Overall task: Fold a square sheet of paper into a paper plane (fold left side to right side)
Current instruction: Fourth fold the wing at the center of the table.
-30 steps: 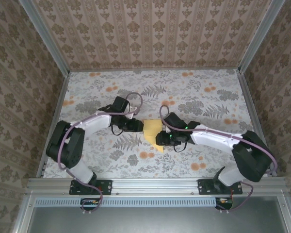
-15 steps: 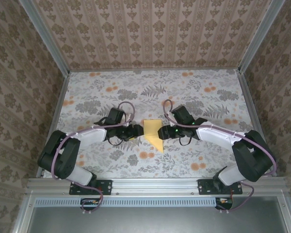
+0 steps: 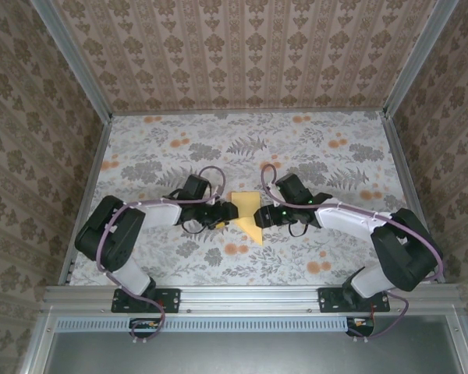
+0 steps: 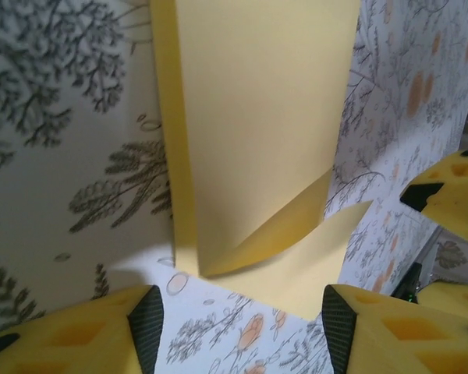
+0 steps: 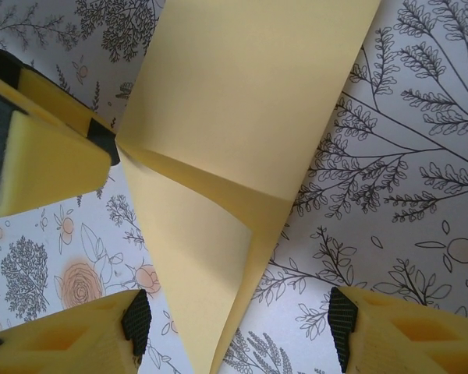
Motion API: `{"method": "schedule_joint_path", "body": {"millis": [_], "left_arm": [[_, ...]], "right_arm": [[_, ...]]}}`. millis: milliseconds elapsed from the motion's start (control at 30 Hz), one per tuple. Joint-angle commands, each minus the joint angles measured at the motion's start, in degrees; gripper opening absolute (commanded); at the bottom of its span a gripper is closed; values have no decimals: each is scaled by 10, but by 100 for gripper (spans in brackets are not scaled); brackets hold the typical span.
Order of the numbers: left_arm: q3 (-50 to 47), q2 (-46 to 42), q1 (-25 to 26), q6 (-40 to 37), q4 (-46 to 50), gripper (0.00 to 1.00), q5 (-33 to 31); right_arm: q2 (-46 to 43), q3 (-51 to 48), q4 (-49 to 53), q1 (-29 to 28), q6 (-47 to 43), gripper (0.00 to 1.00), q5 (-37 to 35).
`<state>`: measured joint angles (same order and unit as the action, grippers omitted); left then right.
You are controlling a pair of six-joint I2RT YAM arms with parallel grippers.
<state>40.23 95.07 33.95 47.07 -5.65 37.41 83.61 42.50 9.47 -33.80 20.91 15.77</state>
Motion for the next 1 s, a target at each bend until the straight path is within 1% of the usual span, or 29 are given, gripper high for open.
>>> {"method": "schedule_joint_path", "body": {"millis": [0,67,200,400,500,667,967], "left_arm": [[19,11,7,7,-17,48,16],[23,9,7,7,-17,42,14],[27,-2,7,5,-6,34,11],[32,-29,7,6,16,30,5],[40,-36,8,4,27,30,5],[50,-36,9,9,30,30,9],[61,-33,12,10,35,27,10]], "right_arm": [[-26,-12,-7,-5,-8,65,-10],[-35,-20,-7,-9,-10,65,-23],[-69,-28,4,-36,-15,65,-68],[-96,-36,11,-123,-14,65,-176],[-80,-36,1,-160,-3,64,-219],[-16,-11,-9,-193,4,62,-252],[49,26,-1,-203,5,55,-283]]}}
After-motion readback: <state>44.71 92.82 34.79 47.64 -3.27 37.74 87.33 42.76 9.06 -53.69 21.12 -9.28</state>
